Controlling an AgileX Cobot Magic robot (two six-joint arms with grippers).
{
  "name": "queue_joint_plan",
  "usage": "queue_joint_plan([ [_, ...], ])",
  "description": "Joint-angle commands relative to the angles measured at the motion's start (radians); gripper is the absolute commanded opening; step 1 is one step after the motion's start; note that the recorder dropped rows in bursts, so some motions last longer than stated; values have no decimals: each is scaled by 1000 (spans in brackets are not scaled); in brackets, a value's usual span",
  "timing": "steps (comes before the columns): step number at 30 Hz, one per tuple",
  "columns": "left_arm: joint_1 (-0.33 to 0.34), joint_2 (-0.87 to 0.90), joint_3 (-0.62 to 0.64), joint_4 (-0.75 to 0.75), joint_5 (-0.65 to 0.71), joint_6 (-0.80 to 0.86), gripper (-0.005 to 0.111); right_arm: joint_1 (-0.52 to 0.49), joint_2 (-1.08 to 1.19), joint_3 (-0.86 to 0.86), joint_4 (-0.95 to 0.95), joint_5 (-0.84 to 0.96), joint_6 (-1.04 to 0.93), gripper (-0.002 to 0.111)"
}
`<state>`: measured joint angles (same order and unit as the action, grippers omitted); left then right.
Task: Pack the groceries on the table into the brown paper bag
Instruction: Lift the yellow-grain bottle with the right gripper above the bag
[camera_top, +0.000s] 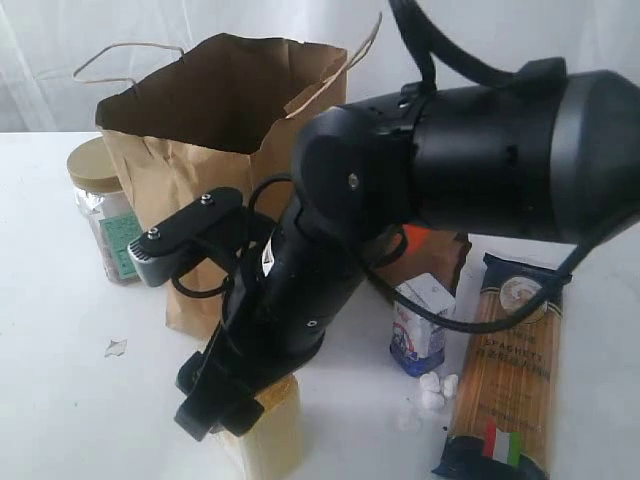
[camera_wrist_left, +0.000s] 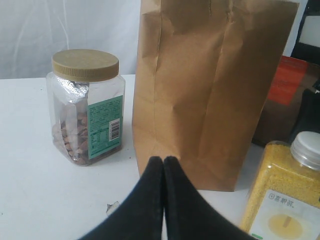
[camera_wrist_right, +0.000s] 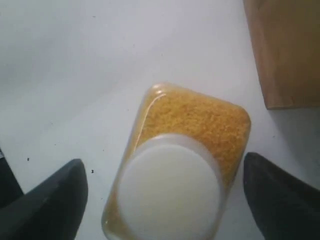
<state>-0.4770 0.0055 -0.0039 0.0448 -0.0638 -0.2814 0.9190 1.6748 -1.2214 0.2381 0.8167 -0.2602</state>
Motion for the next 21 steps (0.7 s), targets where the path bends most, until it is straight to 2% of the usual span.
queue_joint_plan([
  [1,-4,-5,4,1,-3,-6,0,5,20,-4,-10,-29,4,78],
  [4,-4,-5,4,1,-3,-6,0,5,37,-4,-10,-28,4,74],
  [7,-4,-5,4,1,-3,-6,0,5,55,-4,-8,-20,4,60],
  [10,-4,-5,4,1,-3,-6,0,5,58,-4,-6,-18,4,41],
  [15,-4,-5,4,1,-3,-6,0,19,34,-4,-3,-16,4,1],
  [21,-4,-5,4,1,-3,-6,0,59,-19,-6,0,-20,-6,0],
])
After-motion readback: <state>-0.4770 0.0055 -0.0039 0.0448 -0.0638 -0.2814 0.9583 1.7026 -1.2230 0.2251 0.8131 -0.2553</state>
